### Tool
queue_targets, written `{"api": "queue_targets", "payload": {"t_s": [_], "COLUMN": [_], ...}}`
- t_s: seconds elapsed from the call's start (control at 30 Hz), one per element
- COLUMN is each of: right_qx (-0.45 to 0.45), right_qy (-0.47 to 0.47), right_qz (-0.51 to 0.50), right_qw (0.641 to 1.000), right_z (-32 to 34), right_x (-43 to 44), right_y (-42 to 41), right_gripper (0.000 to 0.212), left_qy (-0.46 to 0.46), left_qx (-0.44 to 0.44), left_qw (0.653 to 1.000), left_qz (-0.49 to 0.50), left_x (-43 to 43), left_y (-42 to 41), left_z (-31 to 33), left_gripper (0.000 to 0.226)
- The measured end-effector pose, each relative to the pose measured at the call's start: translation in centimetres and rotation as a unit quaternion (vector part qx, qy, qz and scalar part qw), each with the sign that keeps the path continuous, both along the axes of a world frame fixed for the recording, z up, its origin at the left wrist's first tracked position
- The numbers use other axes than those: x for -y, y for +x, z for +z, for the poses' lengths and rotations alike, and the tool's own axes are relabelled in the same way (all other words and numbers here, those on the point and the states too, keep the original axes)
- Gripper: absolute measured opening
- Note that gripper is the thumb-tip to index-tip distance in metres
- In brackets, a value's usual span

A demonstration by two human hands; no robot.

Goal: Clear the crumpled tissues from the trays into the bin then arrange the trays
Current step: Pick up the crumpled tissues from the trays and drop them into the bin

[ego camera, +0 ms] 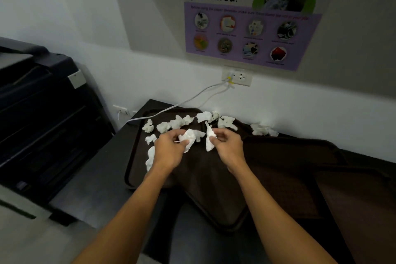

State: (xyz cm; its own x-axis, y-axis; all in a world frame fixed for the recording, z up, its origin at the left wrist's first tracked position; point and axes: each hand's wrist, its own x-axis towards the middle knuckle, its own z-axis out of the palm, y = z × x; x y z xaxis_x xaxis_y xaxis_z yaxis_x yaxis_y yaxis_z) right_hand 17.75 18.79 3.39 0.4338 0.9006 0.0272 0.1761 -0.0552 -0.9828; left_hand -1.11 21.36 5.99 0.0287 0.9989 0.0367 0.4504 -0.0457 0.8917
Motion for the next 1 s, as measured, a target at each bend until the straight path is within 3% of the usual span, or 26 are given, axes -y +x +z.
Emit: {"api": "queue_targets", "payload": {"t_s": [0.4,0.7,1.0], "right_qx": [-0.001,-0.005,0.039], "right_qy": [-0.011,-0.03,-0.068], "right_qz": [0.075,0.16,0.261], "right_qw": [0.997,0.987,0.962], "right_z": [-1.8,-4.6,-9.8], "right_x": [5.4,9.5,11.4], "right_y": [-18.4,-31.7,-39.5], "right_gripper": [0.025,0.023,0.023], "left_qy": [-0.006,-0.036,-0.08], "left_qx": [-0.008,0.016,0.008], "left_qw": [0.999,0.991,0.969], "left_qz": [0.037,0.131,0.233], "left_x": [7.0,12.1,16.4], "left_y": [-17.9,-30.6,-37.6], "left_z": [-0.7,-4.6,-10.9], "left_gripper": [0.022,0.026,0.026]}}
